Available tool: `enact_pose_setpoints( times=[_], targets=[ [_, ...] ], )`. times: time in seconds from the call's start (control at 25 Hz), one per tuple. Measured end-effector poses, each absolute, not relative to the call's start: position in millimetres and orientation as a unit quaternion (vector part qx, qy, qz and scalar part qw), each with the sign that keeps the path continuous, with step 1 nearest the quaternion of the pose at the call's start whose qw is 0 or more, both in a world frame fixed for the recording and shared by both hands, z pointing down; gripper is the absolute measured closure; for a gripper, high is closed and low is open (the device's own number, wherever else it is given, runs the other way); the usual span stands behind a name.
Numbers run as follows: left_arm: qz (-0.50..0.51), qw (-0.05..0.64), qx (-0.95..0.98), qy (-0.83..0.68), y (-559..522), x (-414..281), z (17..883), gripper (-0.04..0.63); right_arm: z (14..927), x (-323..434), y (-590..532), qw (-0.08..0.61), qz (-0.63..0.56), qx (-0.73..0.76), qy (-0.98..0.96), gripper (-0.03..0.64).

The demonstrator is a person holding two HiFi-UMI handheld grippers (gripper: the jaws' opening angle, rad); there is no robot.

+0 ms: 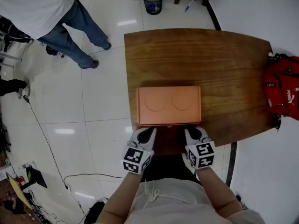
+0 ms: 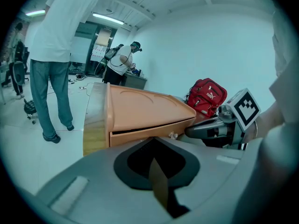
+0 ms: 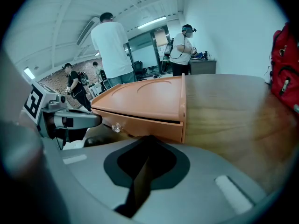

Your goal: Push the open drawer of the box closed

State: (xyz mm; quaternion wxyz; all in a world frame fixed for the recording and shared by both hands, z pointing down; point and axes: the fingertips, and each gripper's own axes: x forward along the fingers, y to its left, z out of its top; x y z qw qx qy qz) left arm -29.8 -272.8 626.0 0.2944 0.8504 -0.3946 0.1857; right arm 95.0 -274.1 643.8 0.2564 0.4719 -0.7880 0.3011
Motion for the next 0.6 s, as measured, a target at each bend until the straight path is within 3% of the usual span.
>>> enact_pose_setpoints(
  times=[0.4, 0.6],
  targets=[
    [0.179, 0.282, 0.853, -0.401, -265, -28, 610, 0.589, 631, 98, -273, 0.251, 0.293, 0.472, -0.793, 0.614],
    [0.139, 0.235, 0.868, -0.414, -254, -21, 556, 0.589, 579, 93, -257, 0.218, 0.243, 0.456, -0.828, 0.614]
  ],
)
